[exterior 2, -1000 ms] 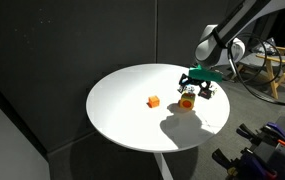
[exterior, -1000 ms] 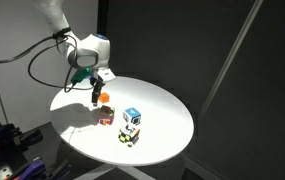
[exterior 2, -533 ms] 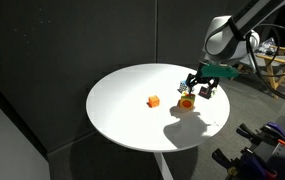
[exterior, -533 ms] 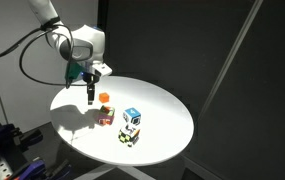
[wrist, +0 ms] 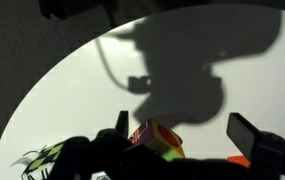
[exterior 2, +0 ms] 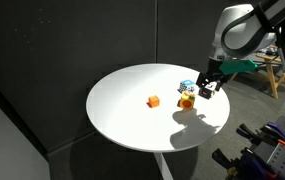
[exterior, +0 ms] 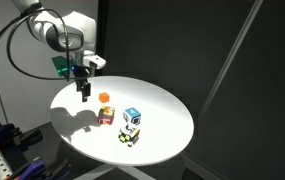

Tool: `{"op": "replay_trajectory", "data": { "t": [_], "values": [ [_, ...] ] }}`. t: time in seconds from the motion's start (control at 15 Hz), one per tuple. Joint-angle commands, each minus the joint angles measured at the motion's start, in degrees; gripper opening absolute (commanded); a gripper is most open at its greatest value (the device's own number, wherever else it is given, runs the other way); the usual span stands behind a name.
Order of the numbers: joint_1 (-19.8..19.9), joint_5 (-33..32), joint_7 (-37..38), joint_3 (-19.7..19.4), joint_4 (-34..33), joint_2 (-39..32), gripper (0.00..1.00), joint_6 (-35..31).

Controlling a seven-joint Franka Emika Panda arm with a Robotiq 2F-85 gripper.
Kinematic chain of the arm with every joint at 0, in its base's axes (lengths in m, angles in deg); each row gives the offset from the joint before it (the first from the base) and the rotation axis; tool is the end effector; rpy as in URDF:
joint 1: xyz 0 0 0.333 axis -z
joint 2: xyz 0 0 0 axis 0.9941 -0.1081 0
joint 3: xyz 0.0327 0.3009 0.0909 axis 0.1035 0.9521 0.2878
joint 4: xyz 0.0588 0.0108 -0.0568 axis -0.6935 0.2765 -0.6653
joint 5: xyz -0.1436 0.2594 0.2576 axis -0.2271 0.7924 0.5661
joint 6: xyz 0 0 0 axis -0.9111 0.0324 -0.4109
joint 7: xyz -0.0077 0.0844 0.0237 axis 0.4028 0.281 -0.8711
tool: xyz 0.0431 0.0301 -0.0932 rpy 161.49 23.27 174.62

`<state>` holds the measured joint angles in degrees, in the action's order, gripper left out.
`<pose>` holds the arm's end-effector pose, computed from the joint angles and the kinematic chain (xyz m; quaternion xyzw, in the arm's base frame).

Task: Pick up the block with the orange circle on it and move it the right side of the table

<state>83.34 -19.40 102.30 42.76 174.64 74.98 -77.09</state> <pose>0.4419 -0.0071 0.2700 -0.9845 0.1740 0.0065 0.0217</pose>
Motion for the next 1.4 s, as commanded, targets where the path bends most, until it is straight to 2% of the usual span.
{"op": "replay_trajectory", "data": {
  "t": [0.0, 0.73, 1.33],
  "values": [
    [0.9, -2.4, -3.4, 0.1, 3.6, 7.6, 1.0, 4.0],
    [0.8, -2.3, -12.5, -0.2, 5.0, 22.4, 1.0, 20.1],
    [0.6, -1.2, -15.2, -0.5, 4.5, 29.8, 1.0, 24.1]
  ]
}}
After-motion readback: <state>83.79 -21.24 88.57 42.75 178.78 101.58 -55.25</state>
